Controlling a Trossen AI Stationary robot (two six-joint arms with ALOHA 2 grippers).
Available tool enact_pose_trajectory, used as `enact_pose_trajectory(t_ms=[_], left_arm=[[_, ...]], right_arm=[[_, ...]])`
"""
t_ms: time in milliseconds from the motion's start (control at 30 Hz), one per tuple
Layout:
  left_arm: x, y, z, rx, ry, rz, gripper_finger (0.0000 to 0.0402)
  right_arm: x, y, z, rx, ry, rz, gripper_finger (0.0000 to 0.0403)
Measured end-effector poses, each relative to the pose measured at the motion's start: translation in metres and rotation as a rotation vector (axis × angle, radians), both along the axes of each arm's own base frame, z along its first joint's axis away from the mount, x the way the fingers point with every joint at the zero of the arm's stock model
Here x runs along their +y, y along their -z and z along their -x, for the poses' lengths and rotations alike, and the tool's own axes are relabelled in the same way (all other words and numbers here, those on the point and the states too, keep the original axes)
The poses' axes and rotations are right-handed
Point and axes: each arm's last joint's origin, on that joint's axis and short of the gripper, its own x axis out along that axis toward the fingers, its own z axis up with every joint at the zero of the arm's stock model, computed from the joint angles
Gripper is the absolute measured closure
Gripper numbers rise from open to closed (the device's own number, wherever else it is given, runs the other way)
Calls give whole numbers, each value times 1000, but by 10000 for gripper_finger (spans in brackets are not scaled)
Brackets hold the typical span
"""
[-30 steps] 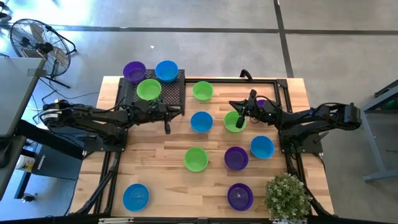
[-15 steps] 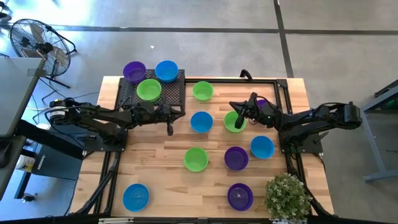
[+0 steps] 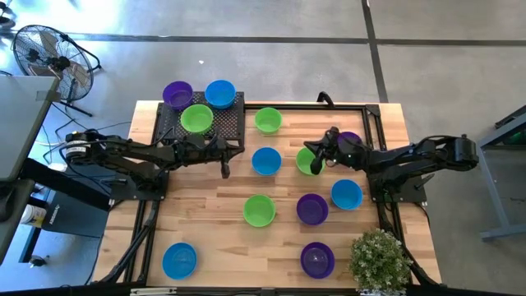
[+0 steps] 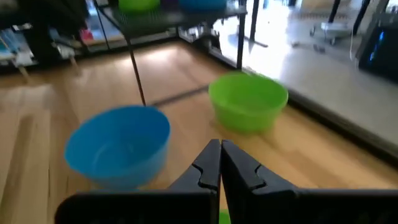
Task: Pick & Place Mini bowls
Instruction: Stack the green bowl on top of the green bowl on the shelf
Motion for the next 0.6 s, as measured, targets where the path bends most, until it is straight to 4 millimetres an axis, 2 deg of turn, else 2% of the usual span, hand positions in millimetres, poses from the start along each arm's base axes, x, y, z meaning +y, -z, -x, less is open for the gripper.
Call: enact_pose_trajectory(t_ms=[233,467,600], left_arm=[[0,-1,0,0,5,-33,399],[-1,0,0,17,44,-54,399],[-1,5,-1,42,40,22,399]], right_arm=[[1,11,4,62,45,-136,392],[-1,7,-4,178,43,-151,324],[-3,-3,-12,308,5,-120,299]])
